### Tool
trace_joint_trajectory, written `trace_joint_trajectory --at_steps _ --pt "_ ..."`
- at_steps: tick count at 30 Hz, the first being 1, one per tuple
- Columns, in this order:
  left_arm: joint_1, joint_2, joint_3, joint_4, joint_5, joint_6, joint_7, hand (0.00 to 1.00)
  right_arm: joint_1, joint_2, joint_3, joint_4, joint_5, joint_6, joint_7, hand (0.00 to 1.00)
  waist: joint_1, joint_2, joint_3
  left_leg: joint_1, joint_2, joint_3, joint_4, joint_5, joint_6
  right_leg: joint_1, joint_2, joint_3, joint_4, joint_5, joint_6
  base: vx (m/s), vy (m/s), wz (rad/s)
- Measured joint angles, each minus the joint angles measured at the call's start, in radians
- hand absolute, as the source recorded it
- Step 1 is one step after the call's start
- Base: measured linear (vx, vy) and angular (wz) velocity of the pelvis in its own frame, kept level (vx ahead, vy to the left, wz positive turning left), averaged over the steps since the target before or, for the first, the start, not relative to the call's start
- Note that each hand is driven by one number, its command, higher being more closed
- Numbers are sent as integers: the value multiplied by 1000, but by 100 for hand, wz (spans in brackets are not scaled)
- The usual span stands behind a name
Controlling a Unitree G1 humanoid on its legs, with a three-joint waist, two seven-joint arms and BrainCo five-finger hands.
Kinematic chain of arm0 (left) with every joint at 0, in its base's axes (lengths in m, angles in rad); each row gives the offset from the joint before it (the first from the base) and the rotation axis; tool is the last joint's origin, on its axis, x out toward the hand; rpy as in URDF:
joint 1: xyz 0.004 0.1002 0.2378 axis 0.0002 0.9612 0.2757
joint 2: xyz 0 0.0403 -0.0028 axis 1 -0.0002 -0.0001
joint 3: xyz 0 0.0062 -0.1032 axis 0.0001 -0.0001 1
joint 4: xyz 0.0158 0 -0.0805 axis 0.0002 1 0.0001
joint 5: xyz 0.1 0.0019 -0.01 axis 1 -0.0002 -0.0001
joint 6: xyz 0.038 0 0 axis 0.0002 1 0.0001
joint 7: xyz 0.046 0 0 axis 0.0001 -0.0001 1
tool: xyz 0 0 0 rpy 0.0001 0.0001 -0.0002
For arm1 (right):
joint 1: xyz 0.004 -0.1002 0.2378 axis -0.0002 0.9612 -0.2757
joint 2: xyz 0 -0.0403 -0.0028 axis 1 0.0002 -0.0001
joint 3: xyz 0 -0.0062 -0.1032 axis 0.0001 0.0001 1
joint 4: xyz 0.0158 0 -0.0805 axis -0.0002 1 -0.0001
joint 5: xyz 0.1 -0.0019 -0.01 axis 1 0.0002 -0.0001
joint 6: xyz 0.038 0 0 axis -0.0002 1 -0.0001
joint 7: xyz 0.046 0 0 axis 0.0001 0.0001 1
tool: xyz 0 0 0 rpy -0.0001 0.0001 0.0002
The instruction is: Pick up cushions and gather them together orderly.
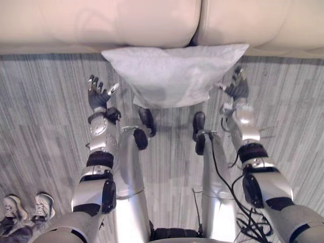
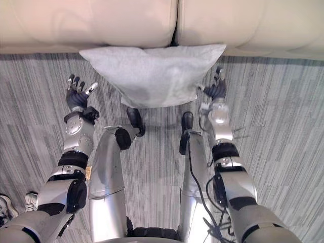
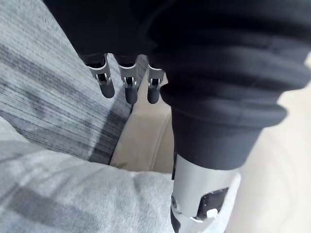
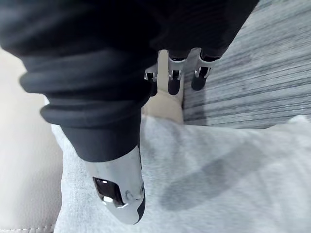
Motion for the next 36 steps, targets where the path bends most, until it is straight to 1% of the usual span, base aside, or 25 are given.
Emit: trace_joint_trajectory --at_steps 1,2,3,4,6,9,10,11,13,16,19,22,23,24,25,26,27,28,29,30,31,33,35,36 --pt "-22 0 -22 -22 -1 -2 3 0 -37 0 -1 0 14 -7 -8 0 1 0 0 -23 -1 0 7 0 0 -24 -5 -2 15 -1 0 -87 -10 15" --pt "-46 0 -45 -33 -1 -4 3 0 -64 4 1 0 31 -14 -21 100 2 0 0 -42 0 1 7 -1 -2 -43 -7 -5 20 -1 0 -85 -9 14" --pt "-57 -1 -53 -33 -1 -4 4 0 -75 8 1 0 35 -15 -25 100 1 0 0 -49 2 3 7 0 -2 -51 -9 -6 22 -1 0 -75 -9 15" --pt "-81 -8 -76 -33 -1 -4 6 100 -94 12 3 0 43 -16 -32 100 -2 0 0 -61 6 10 5 2 -2 -65 -16 -10 27 -1 1 -59 -7 15" --pt "-116 -31 -112 -33 -2 -4 20 100 -126 30 6 0 70 -16 -58 100 -5 0 0 -76 28 36 -1 11 2 -85 -22 -14 28 0 0 -44 -1 12" --pt "-147 -58 -134 -32 -2 -2 52 100 -138 53 16 -7 80 -17 -82 100 -9 0 0 -85 36 48 -3 19 15 -99 -22 -11 28 3 -5 -2 8 -1" --pt "-149 -61 -134 -32 -2 -1 61 100 -138 54 27 -12 83 -17 -87 100 -14 0 0 -87 37 48 -3 20 17 -101 -22 -11 28 3 -5 5 33 -2" --pt "-149 -52 -134 -32 -2 -1 77 100 -138 56 48 -21 95 -17 -88 100 -26 0 0 -89 38 48 -2 24 23 -102 -21 -12 29 3 -5 9 32 -3" --pt "-149 -41 -134 -33 -1 0 95 100 -137 55 81 -32 109 -17 -89 100 -28 0 0 -89 45 48 1 24 23 -102 -17 -15 29 3 -5 6 27 -8" --pt "-147 -40 -140 -68 0 5 126 100 -91 55 127 -120 108 -17 -101 100 -31 -1 0 -87 52 43 6 25 23 -101 -13 -22 43 3 -5 -6 11 -1" --pt "-85 -40 -168 -182 3 7 155 100 -10 59 155 -233 106 -17 -106 100 -37 -1 -2 -52 53 42 1 28 18 -70 -13 -24 41 2 -7 -31 16 4" --pt "31 -42 -203 -318 11 5 159 100 118 81 173 -356 89 -21 -106 100 -47 -2 -5 75 51 45 -43 33 9 60 -13 -28 -9 7 -15 -33 -5 4" --pt "84 -46 -212 -382 28 1 160 100 187 95 175 -430 70 -32 -106 100 -49 -3 -5 141 48 48 -78 30 -3 128 -13 -34 -45 10 -24 -31 -29 5" --pt "110 -48 -217 -411 38 -3 161 100 224 103 176 -471 62 -36 -106 100 -49 -3 -5 177 47 51 -99 32 -8 164 -14 -37 -68 10 -29 -26 -56 9" --pt "171 -56 -227 -471 54 -13 161 100 302 122 179 -554 51 -42 -106 100 -51 -4 -5 260 42 61 -148 36 -14 246 -20 -47 -117 10 -37 -5 -75 11" --pt "238 -69 -246 -525 72 -21 163 100 384 143 180 -615 29 -58 -106 100 -51 -4 -13 348 33 67 -197 40 -20 334 -28 -59 -166 12 -40 13 -81 10" --pt "284 -79 -253 -551 83 -28 163 100 434 155 184 -640 16 -66 -106 100 -50 -6 -41 376 31 71 -221 42 -24 363 -31 -66 -191 12 -41 92 -82 4" --pt "379 -98 -274 -598 92 -45 161 100 533 169 198 -695 -8 -76 -105 100 -49 -9 -113 421 24 79 -270 49 -34 407 -42 -84 -244 15 -44 129 -51 -3" --pt "453 -110 -287 -643 92 -54 154 100 612 171 215 -761 -24 -77 -104 100 -45 -10 -132 501 16 81 -311 60 -49 491 -44 -94 -295 36 -48 162 -34 -3" --pt "488 -115 -291 -663 92 -62 153 100 649 171 226 -792 -30 -80 -103 100 -44 -10 -138 544 16 83 -326 60 -49 537 -43 -98 -319 43 -46 172 -3 -3" --pt "554 -125 -303 -691 92 -72 147 100 718 174 240 -843 -54 -86 -93 100 -45 -11 -164 614 15 88 -358 60 -47 612 -39 -103 -367 45 -43 216 3 -3" --pt "662 -130 -321 -713 92 -83 125 100 814 174 263 -898 -61 -100 -62 100 -43 -16 -220 730 12 114 -426 60 -49 730 -35 -108 -455 58 -39 285 15 -9" --pt "746 -132 -326 -718 91 -84 102 100 867 175 280 -913 -72 -108 -36 100 -45 -22 -257 833 -2 136 -493 63 -54 827 -33 -98 -542 75 -32 286 29 -16" --pt "813 -129 -329 -716 90 -84 79 100 894 174 289 -906 -83 -109 -6 100 -54 -24 -297 901 -26 138 -562 73 -68 892 -36 -95 -623 94 -27 220 32 -10"
